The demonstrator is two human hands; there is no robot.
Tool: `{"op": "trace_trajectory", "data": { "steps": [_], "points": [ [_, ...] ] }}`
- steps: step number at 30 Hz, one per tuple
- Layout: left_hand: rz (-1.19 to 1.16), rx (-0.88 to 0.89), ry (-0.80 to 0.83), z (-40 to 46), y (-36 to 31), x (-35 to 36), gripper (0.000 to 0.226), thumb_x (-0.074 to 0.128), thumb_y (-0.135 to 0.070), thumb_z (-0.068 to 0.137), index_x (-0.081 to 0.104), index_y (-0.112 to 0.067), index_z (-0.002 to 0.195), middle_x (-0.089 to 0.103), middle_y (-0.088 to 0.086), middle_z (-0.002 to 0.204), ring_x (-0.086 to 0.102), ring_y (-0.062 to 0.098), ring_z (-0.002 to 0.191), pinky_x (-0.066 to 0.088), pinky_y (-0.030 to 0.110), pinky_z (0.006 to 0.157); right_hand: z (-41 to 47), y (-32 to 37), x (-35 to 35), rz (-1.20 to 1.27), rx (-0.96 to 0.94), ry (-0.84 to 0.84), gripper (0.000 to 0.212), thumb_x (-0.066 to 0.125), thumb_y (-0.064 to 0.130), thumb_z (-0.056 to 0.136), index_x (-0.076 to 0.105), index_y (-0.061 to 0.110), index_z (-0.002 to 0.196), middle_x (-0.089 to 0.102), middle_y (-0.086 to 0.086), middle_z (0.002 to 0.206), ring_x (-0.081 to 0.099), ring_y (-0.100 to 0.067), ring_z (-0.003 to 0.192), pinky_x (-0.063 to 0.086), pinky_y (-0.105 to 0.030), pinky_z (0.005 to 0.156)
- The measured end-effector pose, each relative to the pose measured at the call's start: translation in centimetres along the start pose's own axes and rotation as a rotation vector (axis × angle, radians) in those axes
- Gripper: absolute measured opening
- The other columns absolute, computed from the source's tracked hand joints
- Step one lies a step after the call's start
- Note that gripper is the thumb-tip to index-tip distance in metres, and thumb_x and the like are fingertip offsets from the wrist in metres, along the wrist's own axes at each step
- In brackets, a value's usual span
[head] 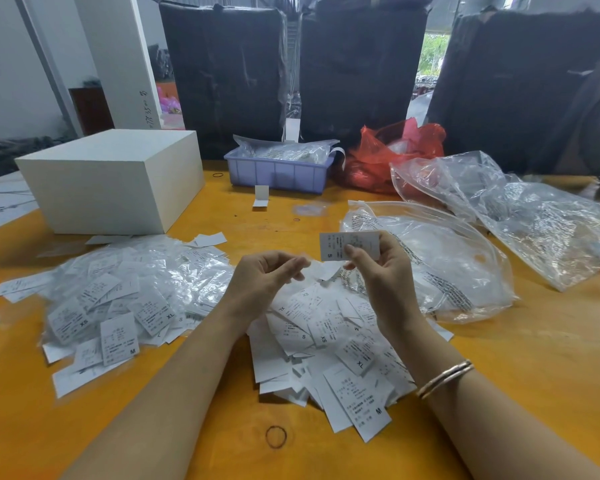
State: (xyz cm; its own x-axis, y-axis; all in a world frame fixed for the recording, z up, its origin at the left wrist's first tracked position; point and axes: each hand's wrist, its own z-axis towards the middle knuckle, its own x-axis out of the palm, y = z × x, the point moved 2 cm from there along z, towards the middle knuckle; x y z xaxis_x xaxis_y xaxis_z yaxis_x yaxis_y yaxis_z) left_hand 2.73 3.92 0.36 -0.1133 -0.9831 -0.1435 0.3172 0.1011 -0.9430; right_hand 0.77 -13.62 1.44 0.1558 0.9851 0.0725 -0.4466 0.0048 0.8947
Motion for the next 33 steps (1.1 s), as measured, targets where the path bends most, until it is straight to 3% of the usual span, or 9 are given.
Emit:
{"op": "trace_trajectory", "data": {
  "steps": [12, 20, 33],
  "points": [
    [-0.006, 0.012, 0.003, -0.11, -0.23, -0.01, 0.008, 0.065, -0.020, 0.084, 0.071, -0.014, 0.084, 0.068, -0.011, 0.062, 0.058, -0.005, 0.059, 0.044, 0.007, 0.060, 0.05, -0.10, -0.21, -0.030, 0.008, -0.020, 0.016, 0.059, 0.001, 0.087, 0.056, 0.016, 0.082, 0.062, -0.001, 0.078, 0.058, -0.004, 0.066, 0.049, -0.017, 0.060],
    [0.000, 0.018, 0.002, 0.01, -0.04, -0.06, 0.018, 0.067, -0.034, 0.074, 0.071, -0.018, 0.081, 0.069, -0.010, 0.064, 0.059, -0.003, 0.060, 0.045, 0.009, 0.061, -0.23, -0.23, 0.39, -0.045, 0.059, 0.089, 0.011, 0.059, -0.002, 0.085, 0.060, 0.009, 0.086, 0.063, -0.008, 0.076, 0.058, -0.008, 0.063, 0.047, -0.017, 0.056],
    [-0.007, 0.031, -0.006, 0.22, 0.37, -0.10, 0.015, 0.068, -0.033, 0.073, 0.069, -0.019, 0.079, 0.068, -0.011, 0.064, 0.060, -0.003, 0.062, 0.045, 0.008, 0.061, -0.20, -0.43, 0.34, -0.106, 0.040, 0.166, 0.015, 0.059, -0.002, 0.085, 0.059, 0.012, 0.086, 0.062, -0.009, 0.076, 0.057, -0.009, 0.066, 0.048, -0.020, 0.058]
  ]
}}
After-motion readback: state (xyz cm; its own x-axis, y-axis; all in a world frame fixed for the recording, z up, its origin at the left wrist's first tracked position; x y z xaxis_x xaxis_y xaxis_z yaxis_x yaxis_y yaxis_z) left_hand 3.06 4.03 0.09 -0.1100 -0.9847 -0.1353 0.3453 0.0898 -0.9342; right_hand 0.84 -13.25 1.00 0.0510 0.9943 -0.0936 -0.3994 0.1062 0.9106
